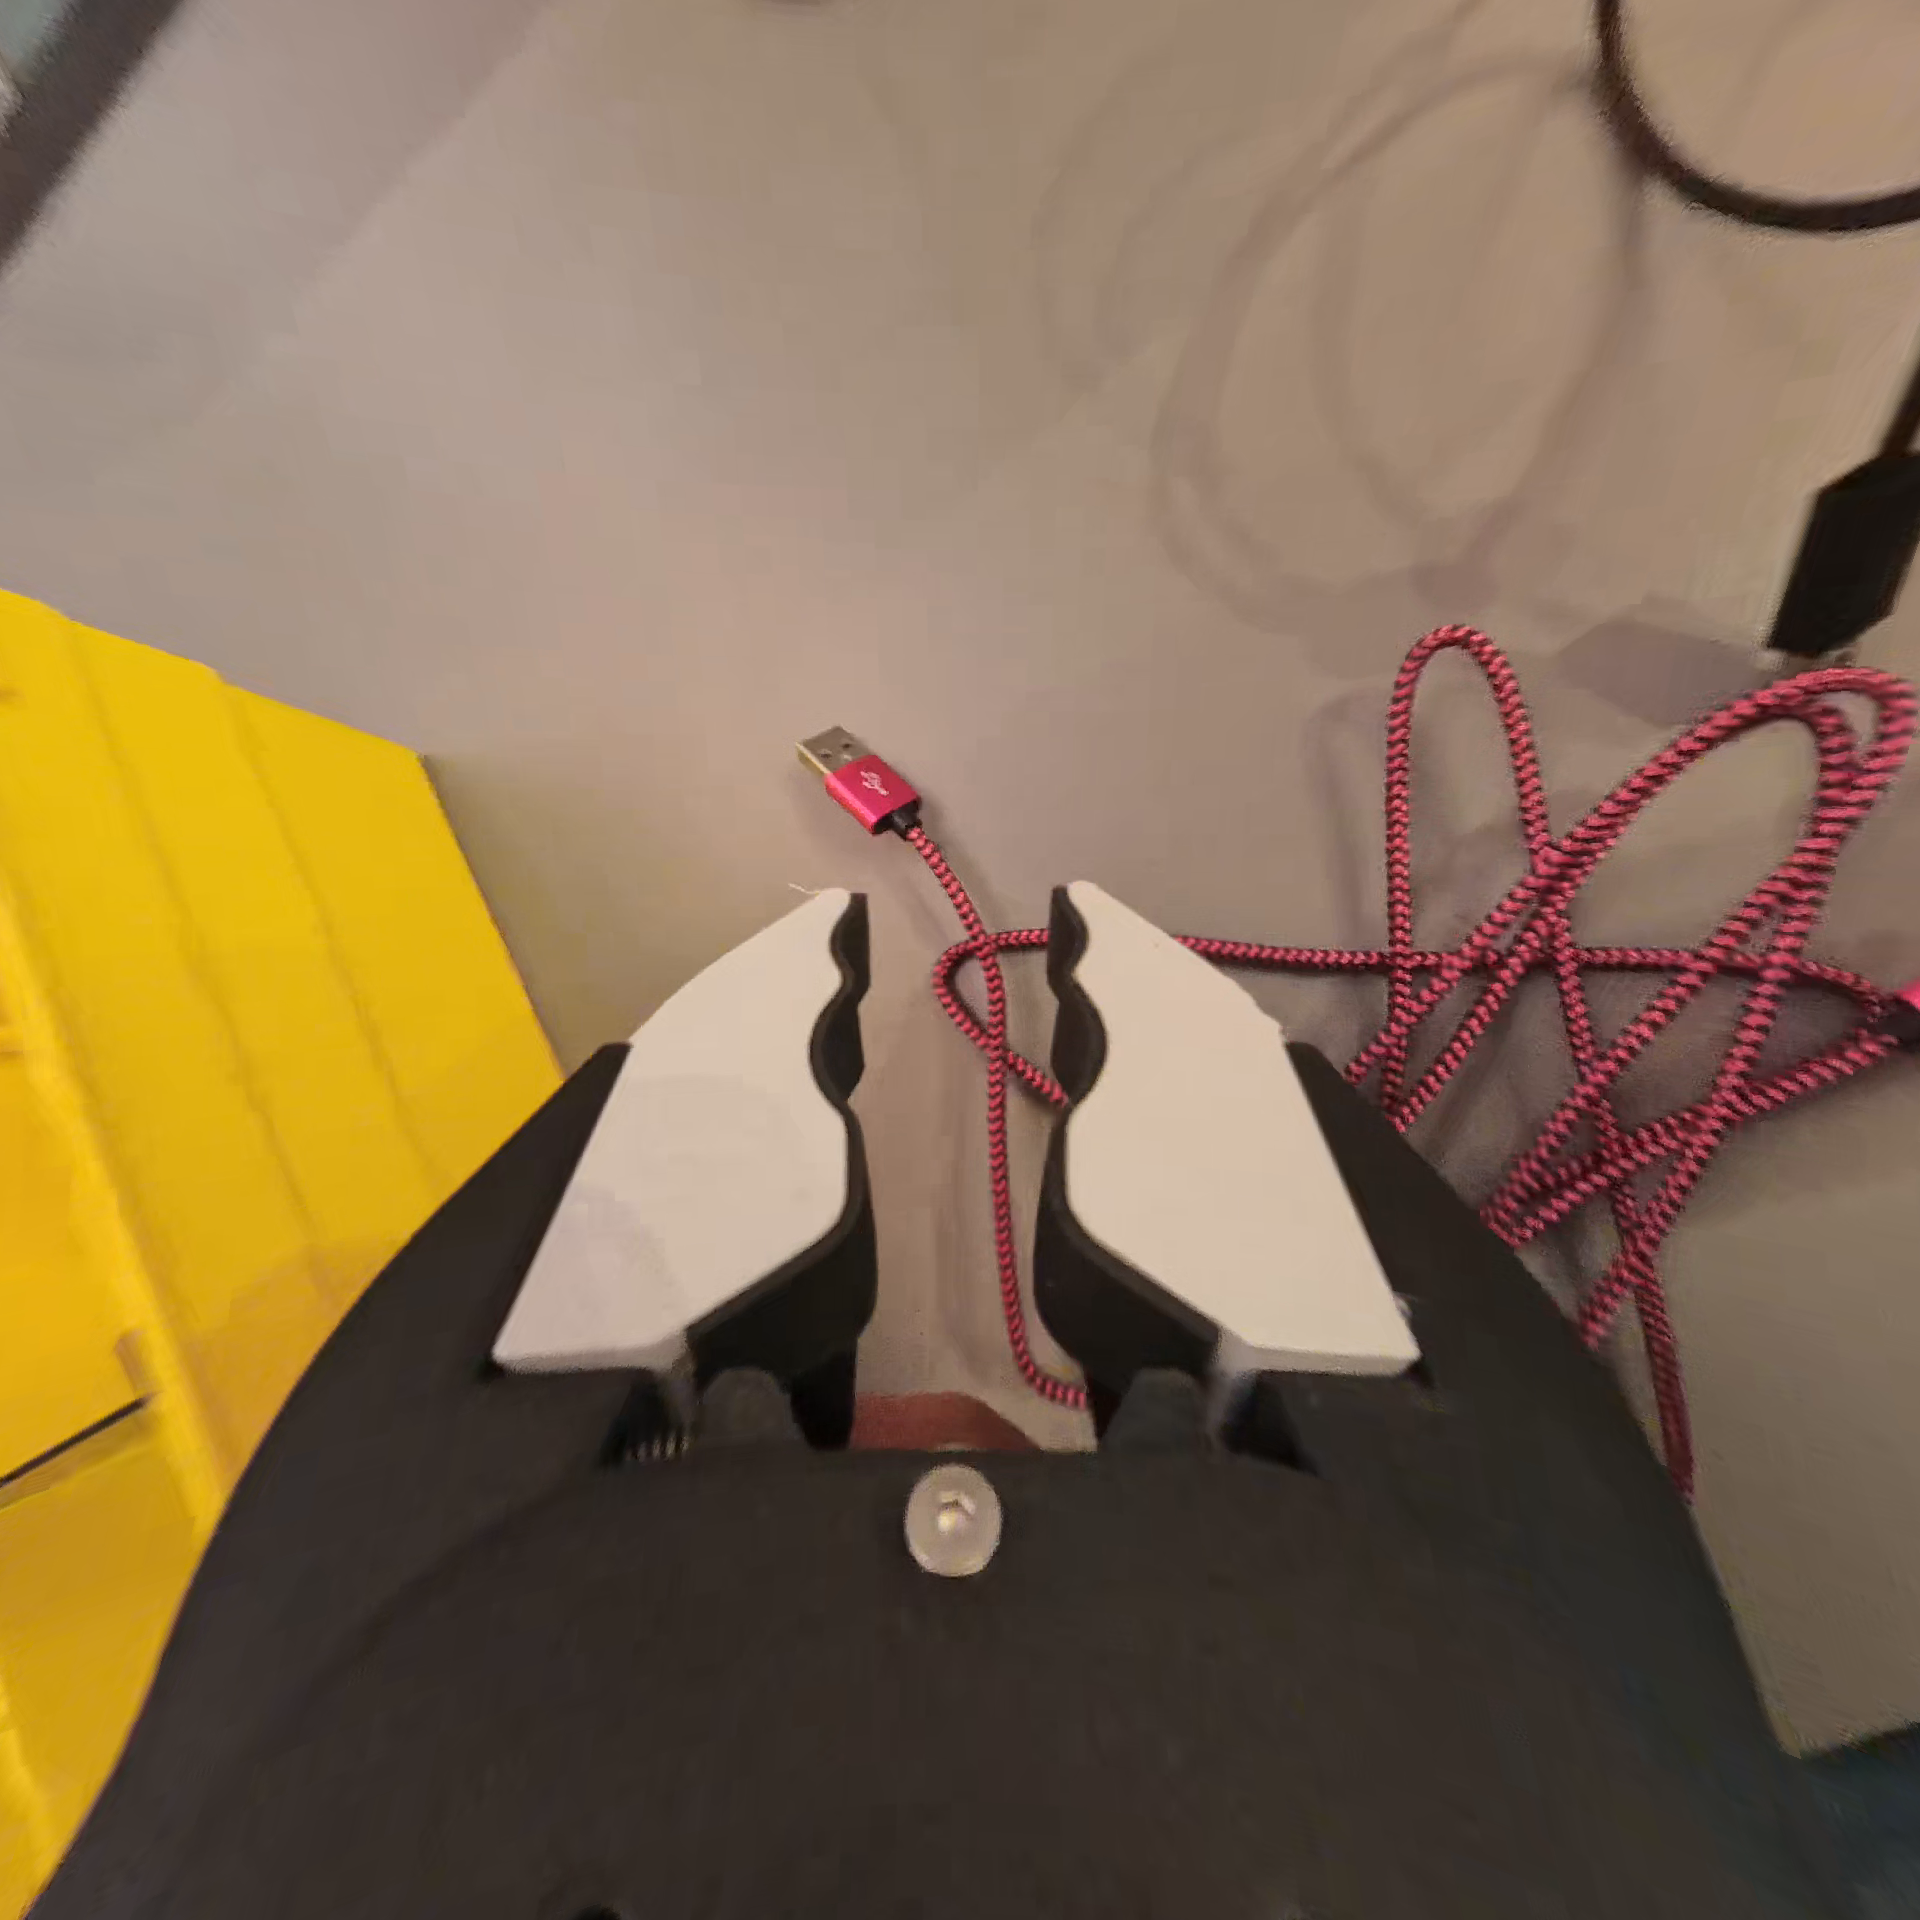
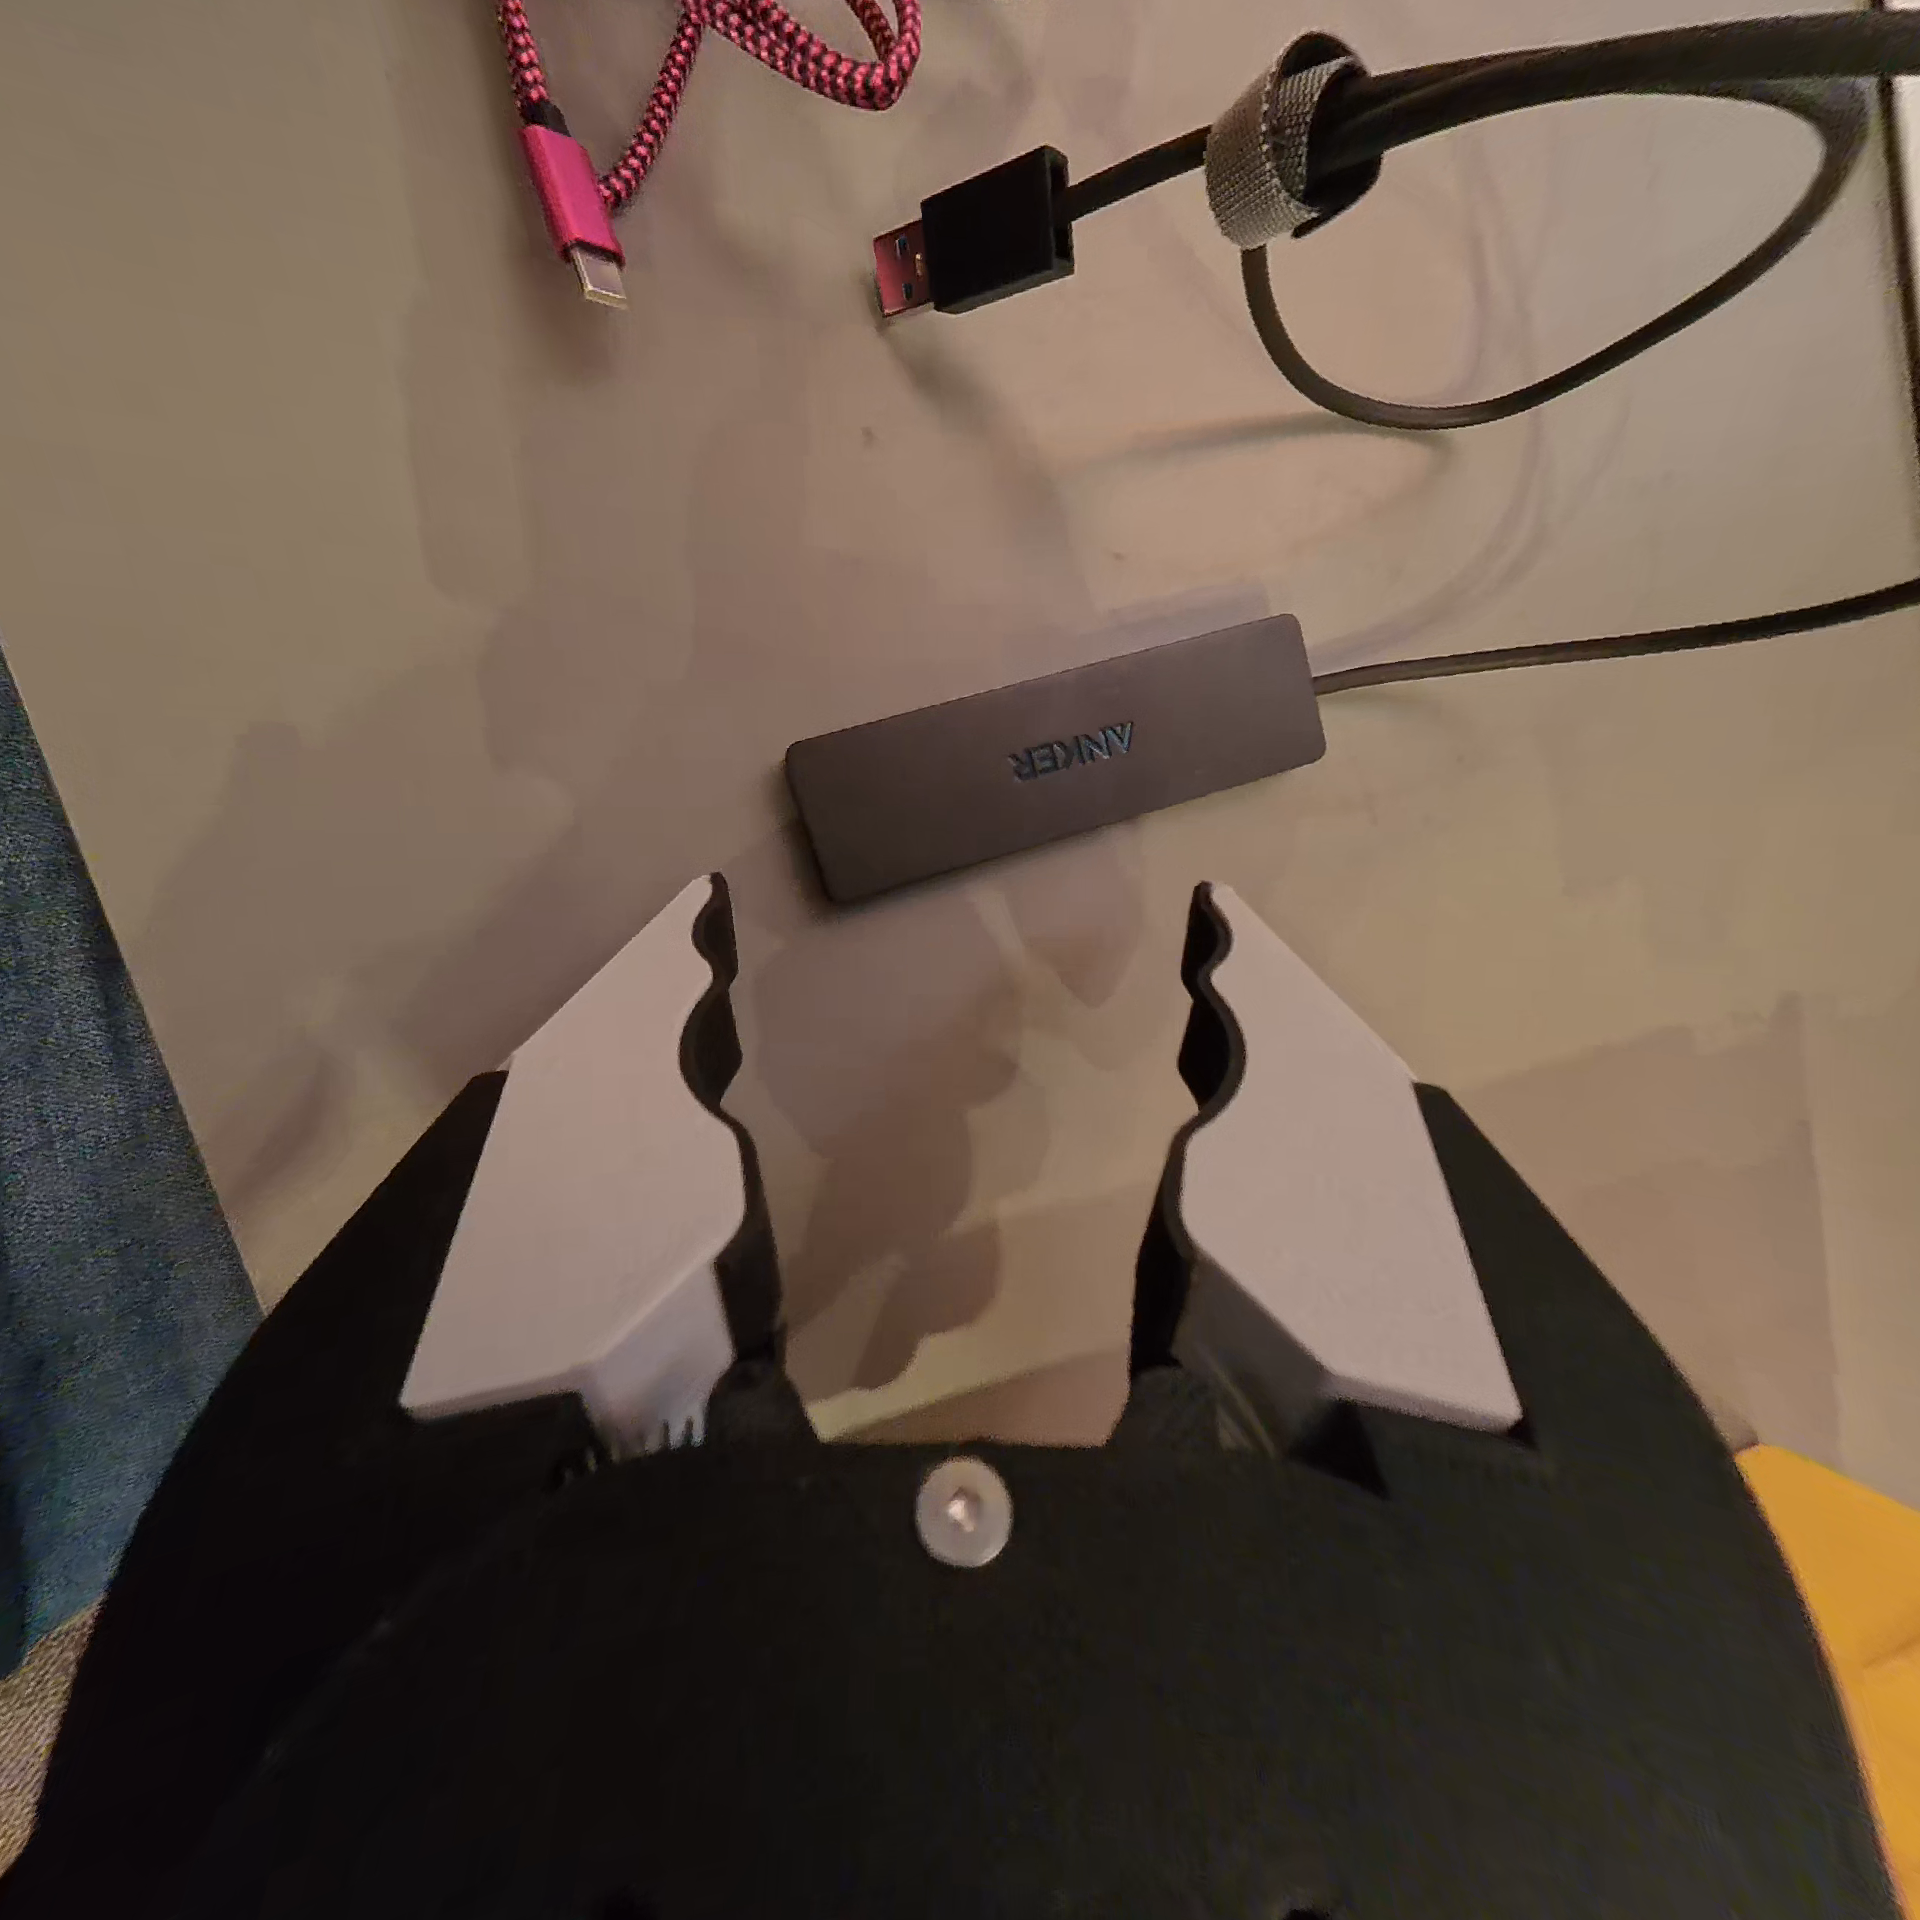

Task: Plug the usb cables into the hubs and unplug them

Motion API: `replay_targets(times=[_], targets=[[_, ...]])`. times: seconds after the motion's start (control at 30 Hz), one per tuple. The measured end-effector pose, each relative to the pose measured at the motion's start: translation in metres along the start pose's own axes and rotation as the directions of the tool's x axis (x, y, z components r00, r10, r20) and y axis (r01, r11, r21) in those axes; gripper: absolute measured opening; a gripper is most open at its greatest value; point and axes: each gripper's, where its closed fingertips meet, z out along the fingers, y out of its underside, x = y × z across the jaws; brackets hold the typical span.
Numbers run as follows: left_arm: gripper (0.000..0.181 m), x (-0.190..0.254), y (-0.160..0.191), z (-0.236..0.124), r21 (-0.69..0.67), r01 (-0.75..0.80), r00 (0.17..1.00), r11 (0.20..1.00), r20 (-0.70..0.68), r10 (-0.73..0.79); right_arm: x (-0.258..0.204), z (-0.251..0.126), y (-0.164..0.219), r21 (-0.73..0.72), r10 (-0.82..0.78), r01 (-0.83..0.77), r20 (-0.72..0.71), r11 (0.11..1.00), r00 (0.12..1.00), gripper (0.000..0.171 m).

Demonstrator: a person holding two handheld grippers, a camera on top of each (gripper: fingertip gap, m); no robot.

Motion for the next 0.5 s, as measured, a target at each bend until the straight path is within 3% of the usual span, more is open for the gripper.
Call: replay_targets(times=[0.13, 0.27, 0.5], targets=[[0.030, 0.001, 0.011, 0.029, -0.042, 0.020, 1.000, 0.999, 0.011, -0.019, 0.002, -0.011, 0.000, 0.019, 0.006, -0.006, -0.031, 1.000, 1.000, 0.083], [0.005, 0.003, 0.004, 0.036, 0.041, 0.011, 1.000, 0.999, 0.019, -0.011, 0.009, -0.024, -0.011, 0.076, 0.007, -0.001, -0.076, 0.997, 0.997, 0.072], [0.003, 0.018, -0.033, 0.001, 0.261, -0.063, 0.983, 0.963, -0.148, 0.104, 0.020, -0.059, -0.078, 0.384, 0.018, 0.010, -0.070, 0.923, 0.997, 0.051]])
